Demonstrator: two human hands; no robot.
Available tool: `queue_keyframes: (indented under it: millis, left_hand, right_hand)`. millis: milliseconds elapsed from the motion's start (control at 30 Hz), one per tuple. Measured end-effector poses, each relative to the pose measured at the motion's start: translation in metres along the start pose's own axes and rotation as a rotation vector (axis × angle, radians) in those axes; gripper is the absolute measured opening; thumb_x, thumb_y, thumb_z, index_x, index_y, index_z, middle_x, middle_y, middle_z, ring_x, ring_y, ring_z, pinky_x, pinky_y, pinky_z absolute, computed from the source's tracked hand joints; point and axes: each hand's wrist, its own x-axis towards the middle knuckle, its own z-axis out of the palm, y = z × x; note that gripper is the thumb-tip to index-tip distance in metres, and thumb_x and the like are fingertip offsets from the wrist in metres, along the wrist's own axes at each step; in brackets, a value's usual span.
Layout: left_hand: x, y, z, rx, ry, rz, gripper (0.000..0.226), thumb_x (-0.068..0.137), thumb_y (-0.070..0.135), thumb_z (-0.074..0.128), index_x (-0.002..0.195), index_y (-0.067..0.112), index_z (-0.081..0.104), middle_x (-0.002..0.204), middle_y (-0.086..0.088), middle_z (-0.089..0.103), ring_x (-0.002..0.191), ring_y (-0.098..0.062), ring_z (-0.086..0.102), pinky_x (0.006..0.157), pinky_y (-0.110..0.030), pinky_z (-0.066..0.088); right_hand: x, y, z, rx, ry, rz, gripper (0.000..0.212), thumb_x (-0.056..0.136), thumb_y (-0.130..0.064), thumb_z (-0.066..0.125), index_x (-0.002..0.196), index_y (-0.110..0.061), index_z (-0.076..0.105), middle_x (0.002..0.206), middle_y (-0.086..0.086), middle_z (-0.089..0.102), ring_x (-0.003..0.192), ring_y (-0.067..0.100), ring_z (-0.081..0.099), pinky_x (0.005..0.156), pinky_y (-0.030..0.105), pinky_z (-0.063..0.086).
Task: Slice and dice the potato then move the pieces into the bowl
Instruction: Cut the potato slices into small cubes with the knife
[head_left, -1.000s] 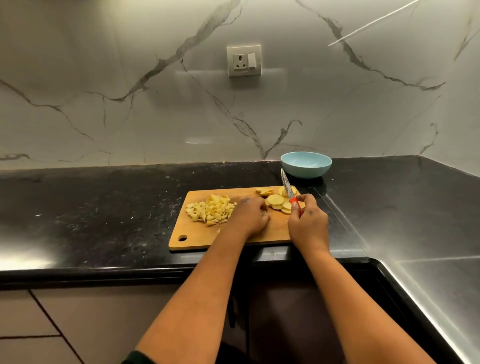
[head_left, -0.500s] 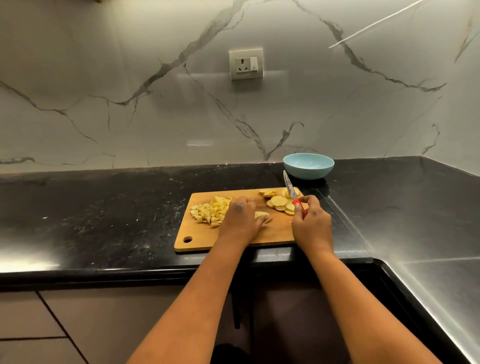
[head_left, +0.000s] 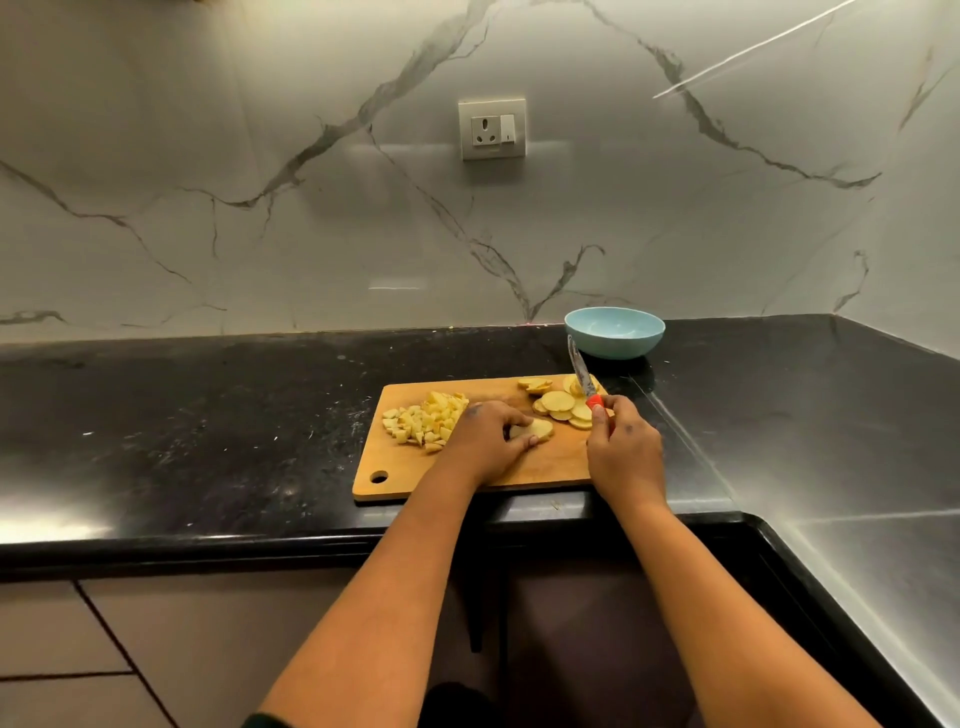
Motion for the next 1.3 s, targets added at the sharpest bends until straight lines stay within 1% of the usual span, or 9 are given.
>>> queue_keyframes:
  millis: [167, 300, 400, 500, 633, 767, 1000, 1200, 1300]
  left_hand:
    - [-0.005, 0.004, 0.008, 0.079, 0.023, 0.060, 0.052, 0.090, 0.046, 0.063, 0.136, 0.023, 0.058, 0.145, 0.001, 0.051, 0.137, -0.018, 0.038, 0.114, -0.033, 0.030]
    - [-0.002, 0.002, 0.011, 0.074, 0.018, 0.056, 0.041, 0.092, 0.046, 0.061, 0.126, 0.024, 0.066, 0.133, 0.005, 0.061, 0.129, -0.016, 0.046, 0.109, -0.036, 0.039]
    - [0.002, 0.000, 0.013, 0.042, 0.046, 0.041, 0.032, 0.093, 0.041, 0.062, 0.119, 0.024, 0.070, 0.125, 0.005, 0.066, 0.123, -0.015, 0.051, 0.104, -0.033, 0.043]
    - [0.003, 0.001, 0.014, 0.034, 0.063, 0.047, 0.030, 0.092, 0.039, 0.064, 0.116, 0.023, 0.072, 0.122, 0.004, 0.068, 0.118, -0.015, 0.054, 0.099, -0.031, 0.045]
    - [-0.001, 0.001, 0.012, 0.001, 0.063, 0.056, 0.030, 0.091, 0.037, 0.065, 0.114, 0.021, 0.073, 0.120, 0.002, 0.069, 0.116, -0.015, 0.057, 0.097, -0.031, 0.047]
    - [-0.005, 0.001, 0.011, -0.001, 0.061, 0.064, 0.032, 0.088, 0.028, 0.062, 0.117, 0.021, 0.071, 0.121, -0.001, 0.068, 0.114, -0.016, 0.056, 0.094, -0.027, 0.044]
    - [-0.001, -0.001, 0.014, -0.063, 0.058, 0.082, 0.025, 0.090, 0.024, 0.066, 0.113, 0.017, 0.074, 0.118, 0.002, 0.071, 0.114, -0.012, 0.060, 0.102, -0.030, 0.047]
    - [0.004, -0.002, 0.013, -0.111, 0.042, 0.044, 0.023, 0.089, 0.022, 0.069, 0.109, 0.014, 0.075, 0.116, 0.000, 0.072, 0.111, -0.012, 0.063, 0.102, -0.027, 0.046]
    - [0.004, 0.000, 0.012, -0.106, 0.019, 0.032, 0.024, 0.090, 0.024, 0.069, 0.110, 0.015, 0.075, 0.117, 0.000, 0.071, 0.112, -0.013, 0.063, 0.102, -0.029, 0.047]
  right_hand:
    - [-0.016, -0.009, -0.005, -0.082, -0.022, -0.006, 0.016, 0.101, -0.019, 0.043, 0.111, -0.009, 0.051, 0.088, 0.002, 0.056, 0.078, 0.020, 0.050, 0.066, 0.030, 0.032]
    - [-0.034, -0.014, -0.017, -0.130, -0.114, -0.039, 0.020, 0.093, -0.007, 0.052, 0.113, -0.009, 0.053, 0.091, 0.011, 0.062, 0.084, 0.029, 0.058, 0.067, 0.030, 0.041]
    - [-0.045, -0.015, -0.026, -0.179, -0.116, -0.047, 0.027, 0.096, -0.014, 0.052, 0.124, -0.012, 0.051, 0.093, 0.013, 0.064, 0.084, 0.031, 0.059, 0.066, 0.031, 0.042]
    - [-0.047, -0.016, -0.028, -0.240, -0.141, -0.061, 0.016, 0.097, -0.019, 0.054, 0.111, -0.013, 0.058, 0.087, 0.011, 0.065, 0.076, 0.026, 0.057, 0.064, 0.032, 0.045]
    - [-0.041, -0.022, -0.029, -0.263, -0.137, -0.058, 0.014, 0.094, -0.018, 0.059, 0.105, -0.011, 0.065, 0.092, 0.009, 0.063, 0.081, 0.018, 0.053, 0.072, 0.029, 0.048]
    - [-0.040, -0.028, -0.030, -0.246, -0.140, -0.066, 0.010, 0.093, -0.017, 0.062, 0.102, -0.012, 0.061, 0.080, 0.004, 0.057, 0.076, 0.022, 0.055, 0.069, 0.034, 0.051]
    - [-0.043, -0.031, -0.022, -0.285, -0.186, -0.054, 0.010, 0.094, -0.013, 0.056, 0.095, -0.009, 0.065, 0.082, 0.008, 0.060, 0.074, 0.025, 0.056, 0.065, 0.032, 0.051]
    - [-0.028, -0.044, -0.017, -0.437, -0.316, -0.063, 0.014, 0.097, -0.010, 0.049, 0.103, -0.012, 0.062, 0.100, 0.012, 0.062, 0.090, 0.026, 0.060, 0.068, 0.030, 0.045]
    - [-0.023, -0.051, -0.025, -0.511, -0.398, -0.033, 0.016, 0.093, -0.008, 0.057, 0.106, -0.014, 0.063, 0.103, 0.010, 0.060, 0.091, 0.026, 0.059, 0.071, 0.031, 0.047]
